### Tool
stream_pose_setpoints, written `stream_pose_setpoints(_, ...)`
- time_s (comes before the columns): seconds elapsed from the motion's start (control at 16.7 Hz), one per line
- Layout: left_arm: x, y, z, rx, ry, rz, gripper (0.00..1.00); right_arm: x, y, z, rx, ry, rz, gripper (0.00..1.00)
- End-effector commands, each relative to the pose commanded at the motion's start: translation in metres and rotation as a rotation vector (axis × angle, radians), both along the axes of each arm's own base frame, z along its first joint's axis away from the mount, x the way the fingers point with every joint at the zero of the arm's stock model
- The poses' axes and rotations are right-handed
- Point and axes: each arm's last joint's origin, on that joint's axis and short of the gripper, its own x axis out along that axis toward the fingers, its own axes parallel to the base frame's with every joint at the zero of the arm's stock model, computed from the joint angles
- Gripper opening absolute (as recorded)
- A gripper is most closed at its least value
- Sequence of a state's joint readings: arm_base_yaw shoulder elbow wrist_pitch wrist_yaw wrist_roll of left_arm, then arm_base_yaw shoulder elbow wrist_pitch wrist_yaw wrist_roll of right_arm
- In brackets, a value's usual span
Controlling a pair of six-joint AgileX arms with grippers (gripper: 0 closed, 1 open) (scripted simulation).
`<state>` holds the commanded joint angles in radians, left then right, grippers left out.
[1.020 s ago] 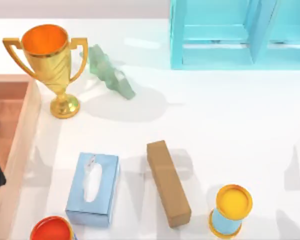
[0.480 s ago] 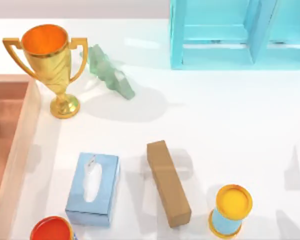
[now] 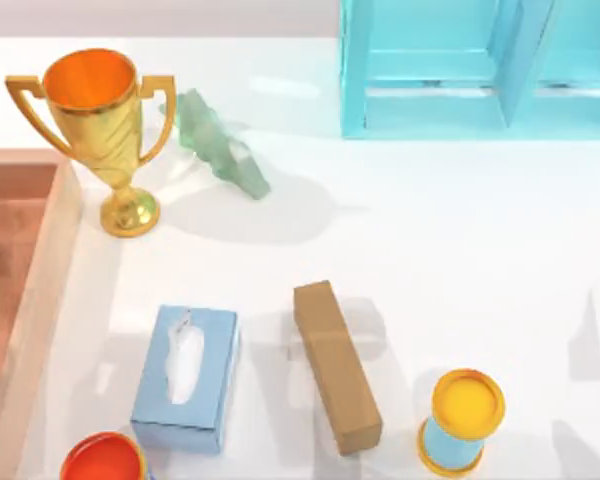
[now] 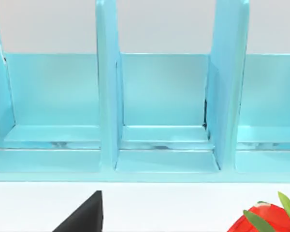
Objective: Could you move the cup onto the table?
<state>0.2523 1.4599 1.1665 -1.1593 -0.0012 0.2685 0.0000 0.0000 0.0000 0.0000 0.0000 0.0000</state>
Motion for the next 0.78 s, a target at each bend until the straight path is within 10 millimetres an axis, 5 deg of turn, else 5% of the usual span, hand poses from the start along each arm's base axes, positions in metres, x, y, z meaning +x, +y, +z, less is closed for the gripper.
stream_pose_setpoints(0.6,0.017,0.01,-0.003,-0.028,0.11,-0.005,1.0,0.0,0.0,0.0,0.0,0.0,0.0,1.0)
stream_pose_setpoints(0.78,0.019,0.011,-0.022,-0.03,0.118,-0.001,1.0,0.0,0.0,0.0,0.0,0.0,0.0,1.0)
